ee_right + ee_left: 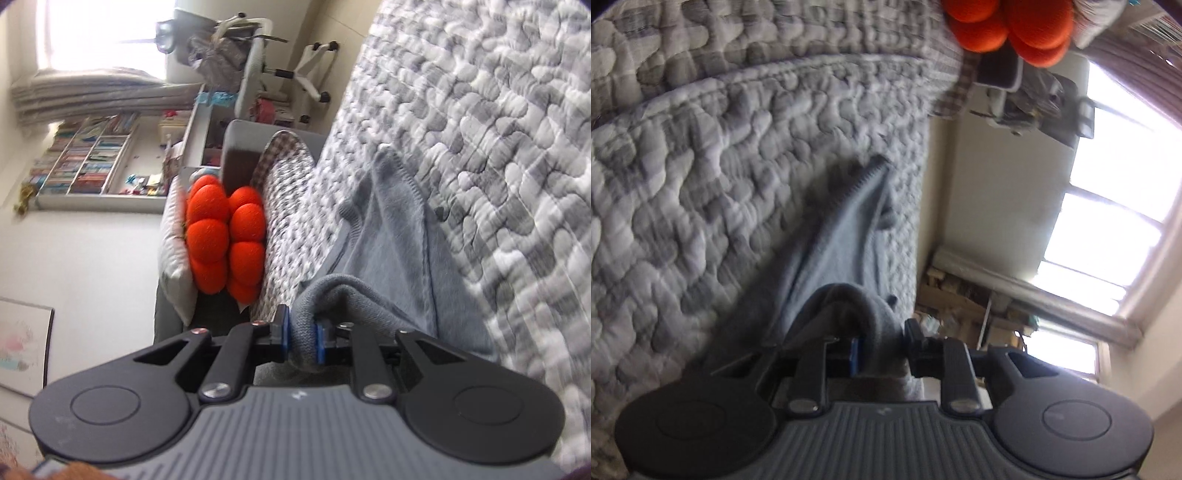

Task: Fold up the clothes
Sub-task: 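Lift the held edge with both grippers and fold it over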

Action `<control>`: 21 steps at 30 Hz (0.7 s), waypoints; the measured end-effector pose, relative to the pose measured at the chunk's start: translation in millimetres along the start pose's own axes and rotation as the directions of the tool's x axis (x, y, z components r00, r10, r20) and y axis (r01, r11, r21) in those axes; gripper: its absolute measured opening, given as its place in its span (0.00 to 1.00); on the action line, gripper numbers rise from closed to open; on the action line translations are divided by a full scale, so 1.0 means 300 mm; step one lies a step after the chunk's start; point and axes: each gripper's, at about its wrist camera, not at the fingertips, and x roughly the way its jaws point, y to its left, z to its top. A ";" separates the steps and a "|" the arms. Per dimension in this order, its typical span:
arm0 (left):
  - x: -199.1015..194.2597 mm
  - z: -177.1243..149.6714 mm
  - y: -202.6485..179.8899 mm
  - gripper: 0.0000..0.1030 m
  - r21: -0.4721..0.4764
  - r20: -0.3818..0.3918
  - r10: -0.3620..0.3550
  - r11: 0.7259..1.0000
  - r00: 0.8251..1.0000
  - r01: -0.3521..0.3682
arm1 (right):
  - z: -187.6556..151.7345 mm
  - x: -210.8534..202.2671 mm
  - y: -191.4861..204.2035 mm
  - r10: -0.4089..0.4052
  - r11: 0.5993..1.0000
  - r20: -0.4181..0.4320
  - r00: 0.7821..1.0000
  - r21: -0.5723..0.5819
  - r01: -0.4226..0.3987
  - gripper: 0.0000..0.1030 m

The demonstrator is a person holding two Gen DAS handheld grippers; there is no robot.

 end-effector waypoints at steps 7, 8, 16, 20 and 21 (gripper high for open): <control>-0.006 0.025 -0.052 0.51 0.121 0.058 -0.018 0.993 0.998 0.011 | 0.030 -0.005 -0.077 0.018 0.999 0.008 1.000 0.045 -0.019 0.49; -0.015 0.025 -0.067 0.51 0.157 0.065 -0.017 0.988 0.998 0.007 | 0.034 -0.016 -0.077 0.024 0.999 0.015 1.000 0.036 -0.025 0.49; -0.021 0.035 -0.175 0.47 0.435 0.143 0.025 0.896 0.989 -0.085 | 0.029 -0.030 -0.009 -0.007 0.976 0.099 0.995 -0.216 0.028 0.46; -0.007 0.045 -0.183 0.39 0.458 0.137 0.021 0.885 0.990 -0.082 | 0.012 0.021 0.012 -0.054 0.944 0.125 0.991 -0.316 0.092 0.39; -0.004 0.046 -0.187 0.39 0.467 0.138 0.023 0.880 0.990 -0.086 | 0.010 0.031 0.017 -0.066 0.936 0.135 0.989 -0.336 0.108 0.38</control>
